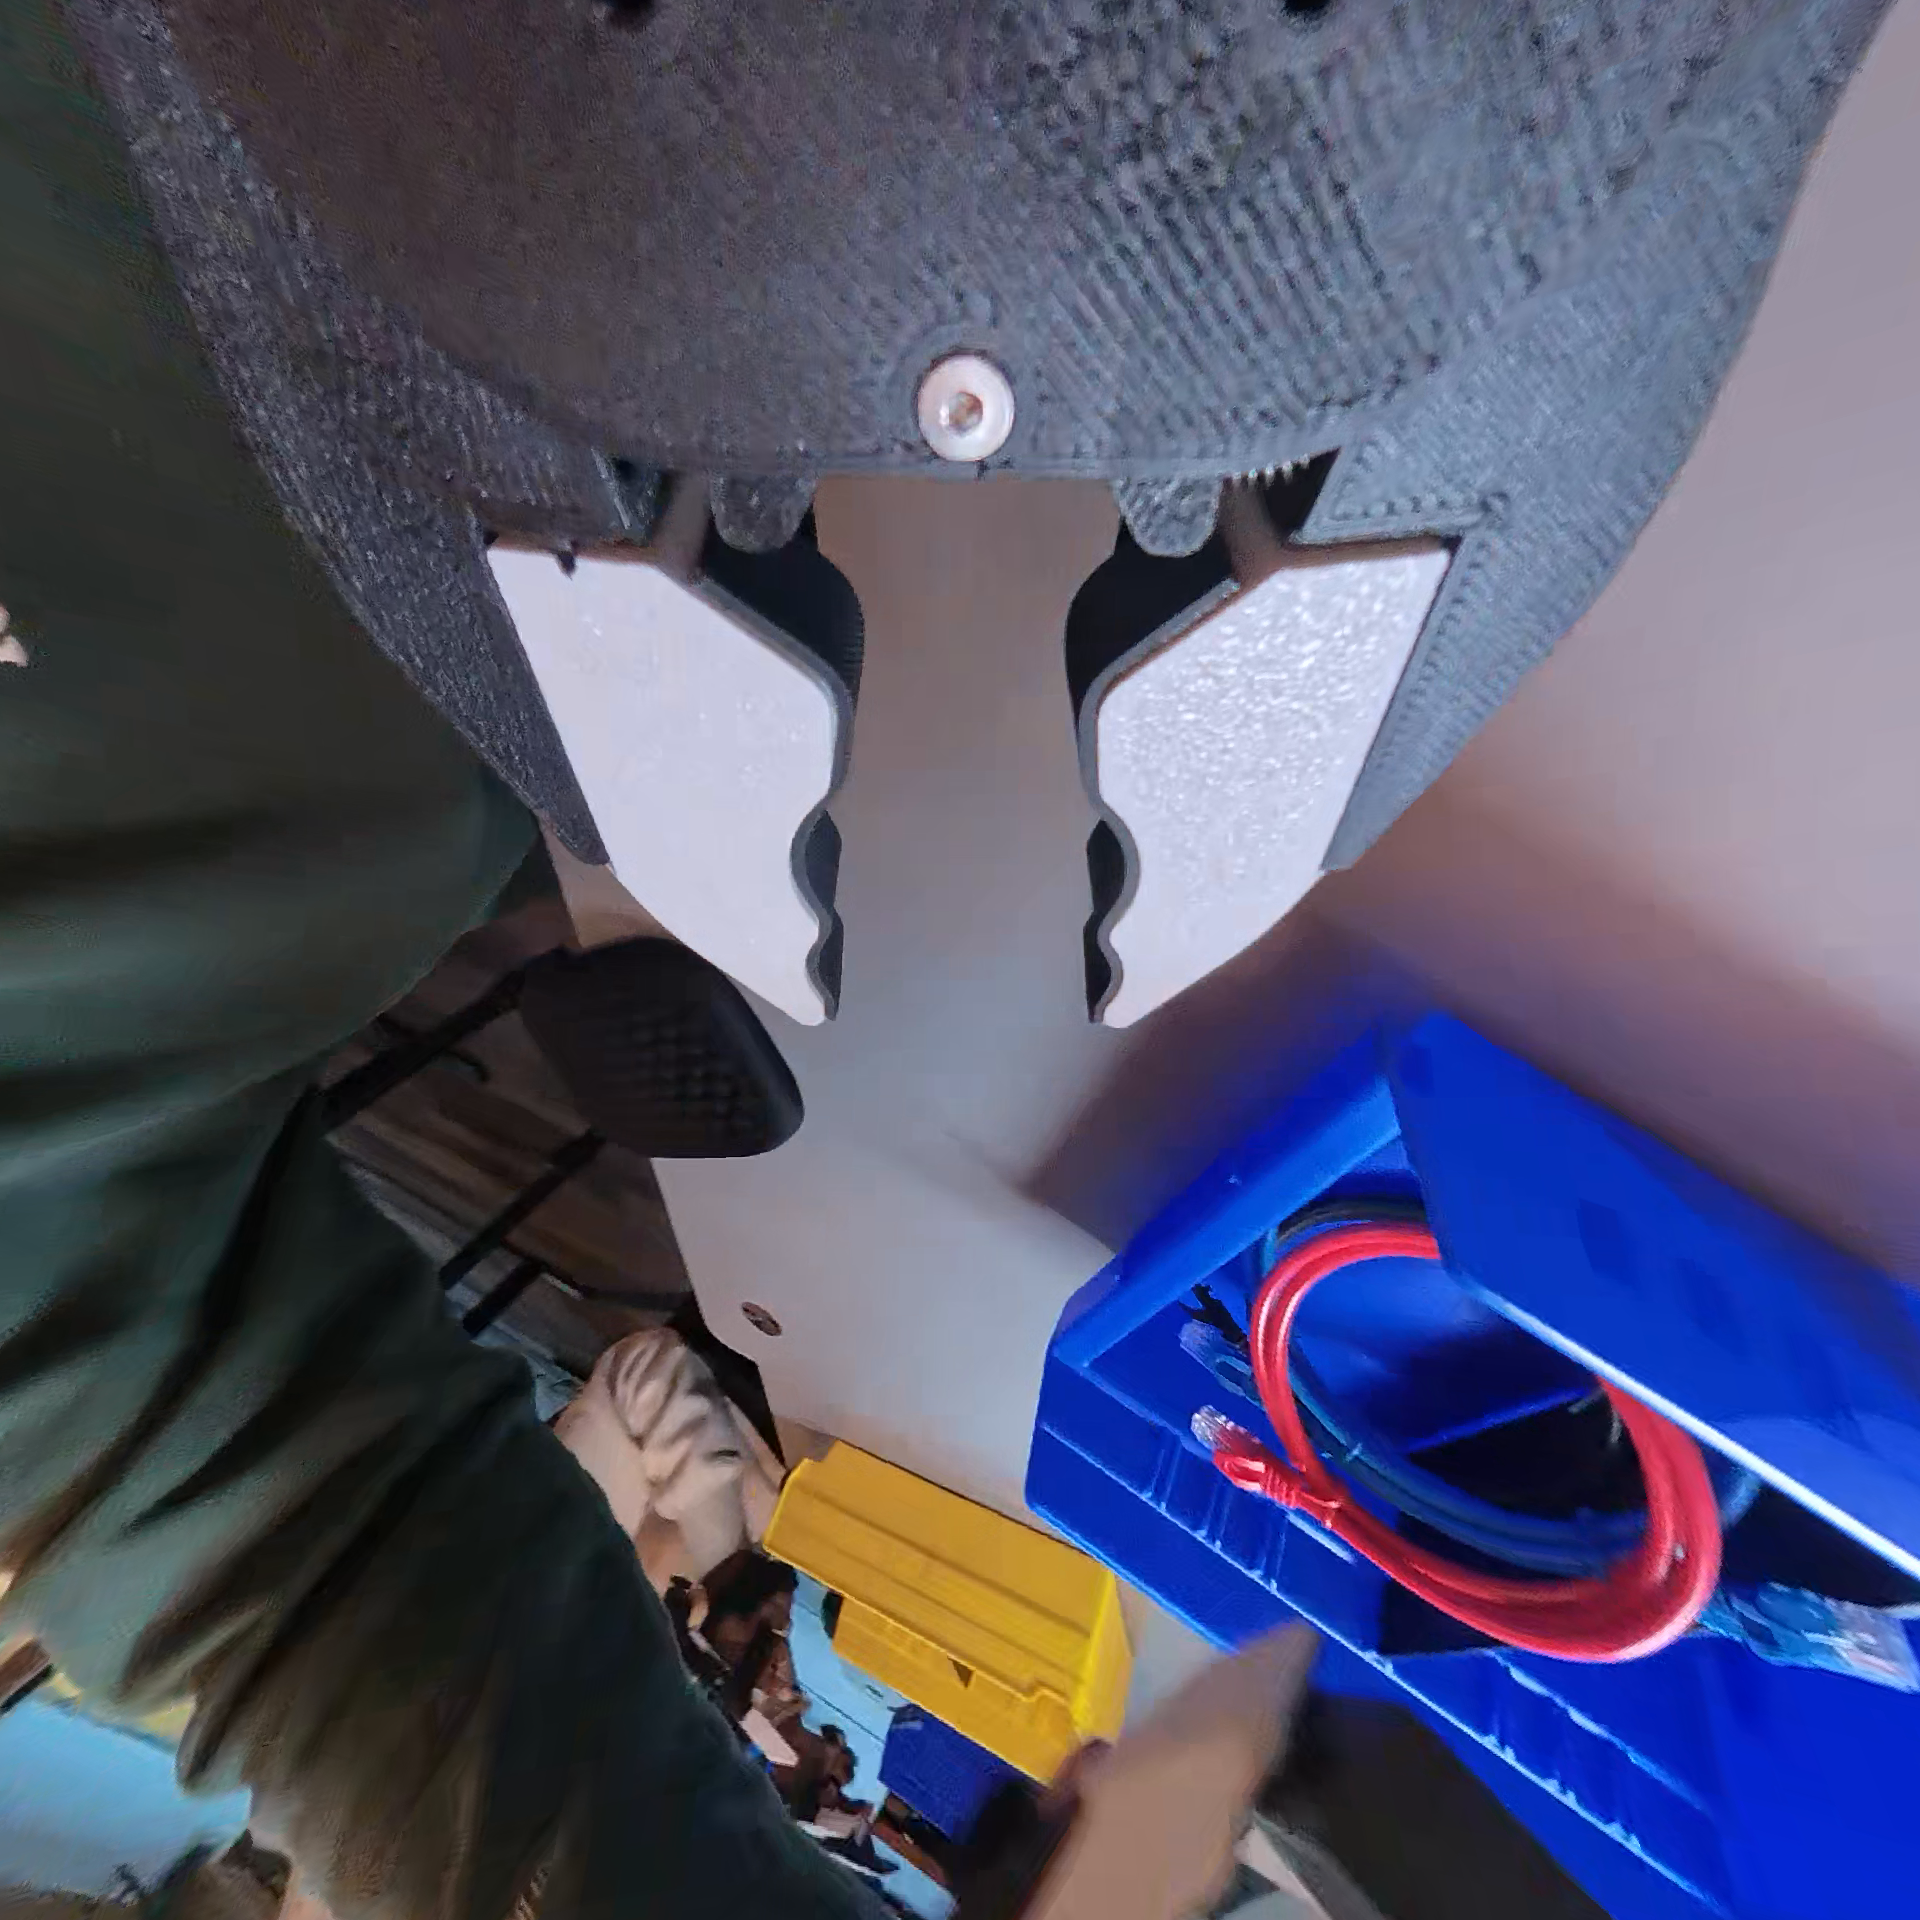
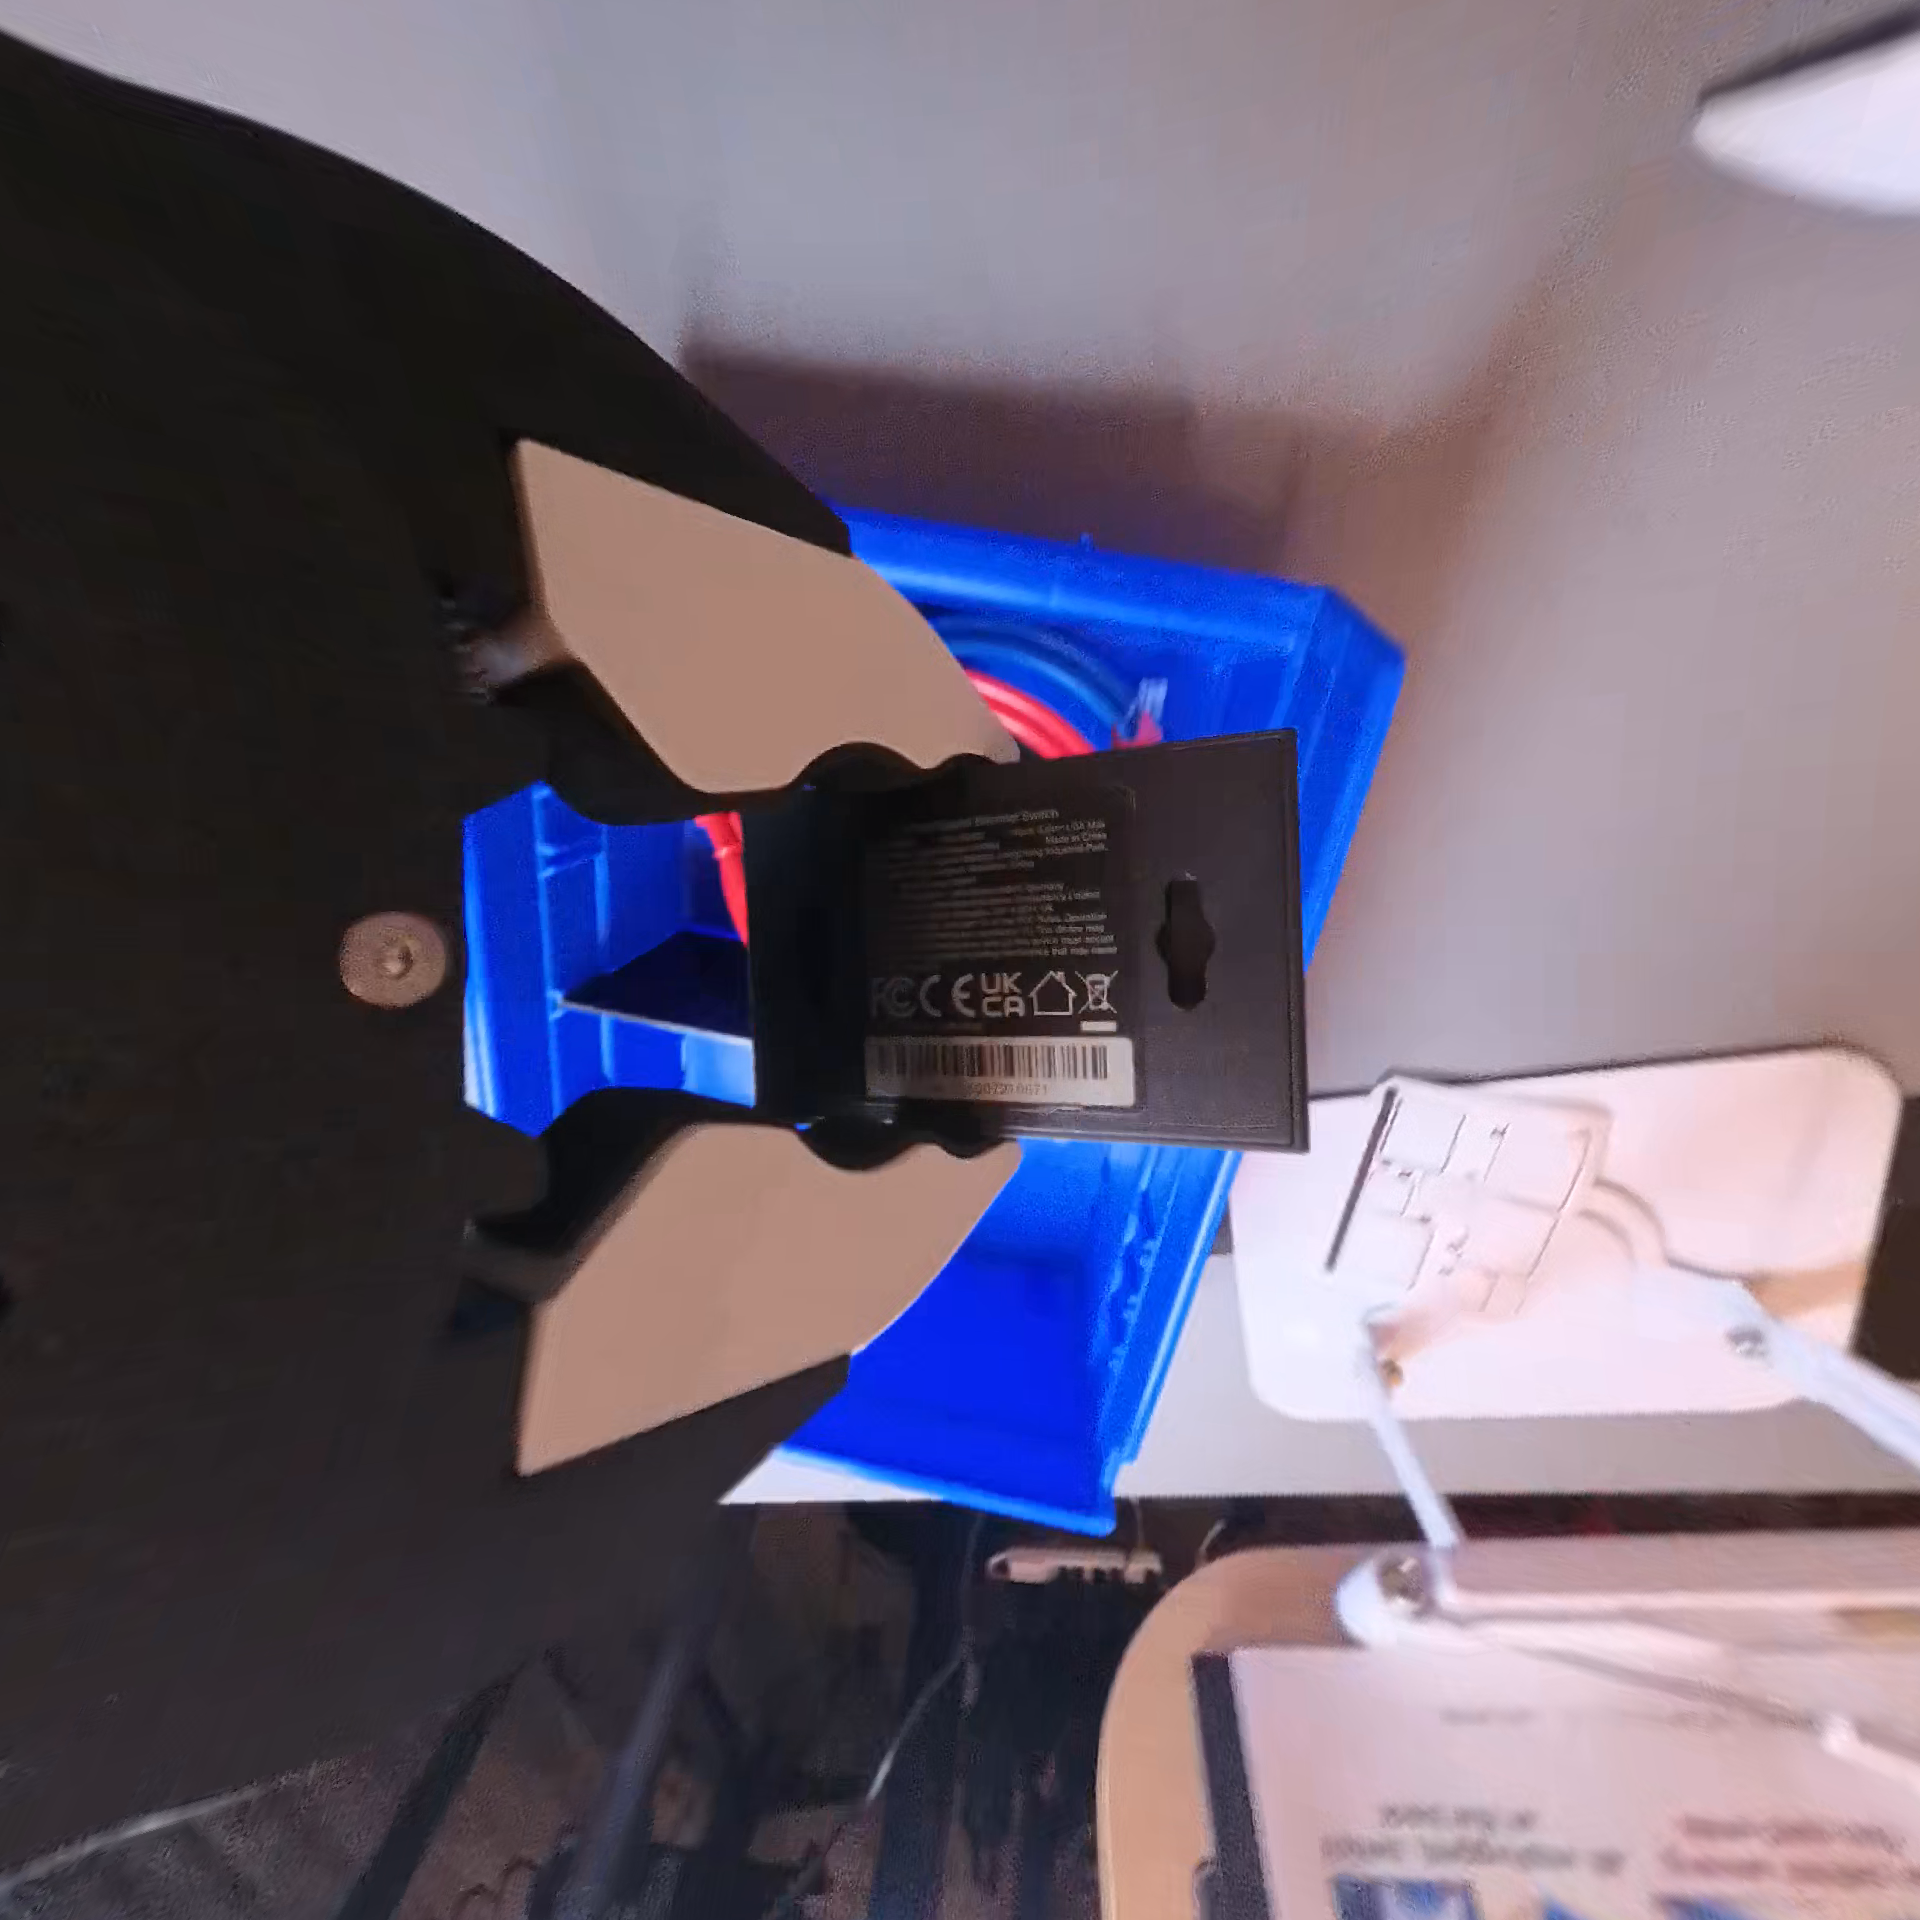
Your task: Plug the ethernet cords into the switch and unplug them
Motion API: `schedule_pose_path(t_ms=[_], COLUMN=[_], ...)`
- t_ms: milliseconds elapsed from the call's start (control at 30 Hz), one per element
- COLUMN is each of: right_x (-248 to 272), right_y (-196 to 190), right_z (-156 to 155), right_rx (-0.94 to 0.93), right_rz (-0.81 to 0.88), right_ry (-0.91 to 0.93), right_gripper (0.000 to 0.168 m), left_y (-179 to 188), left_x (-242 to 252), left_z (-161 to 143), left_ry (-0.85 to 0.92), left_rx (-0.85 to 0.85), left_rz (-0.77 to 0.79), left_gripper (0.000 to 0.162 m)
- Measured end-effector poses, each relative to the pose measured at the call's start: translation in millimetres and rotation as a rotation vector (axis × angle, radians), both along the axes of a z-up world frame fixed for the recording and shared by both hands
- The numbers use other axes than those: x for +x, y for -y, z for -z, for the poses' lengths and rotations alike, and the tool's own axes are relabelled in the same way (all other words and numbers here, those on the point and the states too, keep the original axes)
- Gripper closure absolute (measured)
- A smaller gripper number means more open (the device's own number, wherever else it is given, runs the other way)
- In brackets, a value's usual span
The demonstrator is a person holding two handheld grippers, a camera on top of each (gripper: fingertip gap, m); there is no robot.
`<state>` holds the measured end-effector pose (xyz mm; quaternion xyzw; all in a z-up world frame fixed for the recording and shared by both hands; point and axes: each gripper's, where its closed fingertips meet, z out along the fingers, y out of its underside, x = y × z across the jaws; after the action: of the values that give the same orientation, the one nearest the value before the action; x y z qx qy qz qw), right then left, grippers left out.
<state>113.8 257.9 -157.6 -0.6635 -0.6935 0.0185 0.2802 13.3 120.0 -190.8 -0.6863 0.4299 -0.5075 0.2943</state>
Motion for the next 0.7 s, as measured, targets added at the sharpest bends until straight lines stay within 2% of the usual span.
schedule_pose_path(t_ms=[33,167,333,533,700], right_x=[9.9,37.9,56.2,64.2,68.0], right_y=[-20.1,-83.1,-128.6,-140.4,-135.6], right_z=[-3.4,4.3,48.3,110.1,134.8], right_rx=[-0.001,-0.052,-0.159,-0.258,-0.318], right_rz=[0.048,0.192,0.3,0.326,0.331], right_ry=[-0.001,0.015,0.064,0.171,0.249], right_gripper=[0.107,0.107,0.107,0.107,0.107], left_y=[4.6,37.4,80.8,101.8,101.0], left_x=[-4.2,-18.4,-39.1,-74.6,-103.5], left_z=[-0.7,-1.4,9.4,13.0,6.9], left_ry=[-0.004,-0.015,-0.049,-0.028,-0.013], left_rx=[0.038,0.103,0.144,0.224,0.296], left_rz=[-0.015,-0.009,-0.009,-0.135,-0.283], left_gripper=[0.117,0.117,0.117,0.123,0.124])
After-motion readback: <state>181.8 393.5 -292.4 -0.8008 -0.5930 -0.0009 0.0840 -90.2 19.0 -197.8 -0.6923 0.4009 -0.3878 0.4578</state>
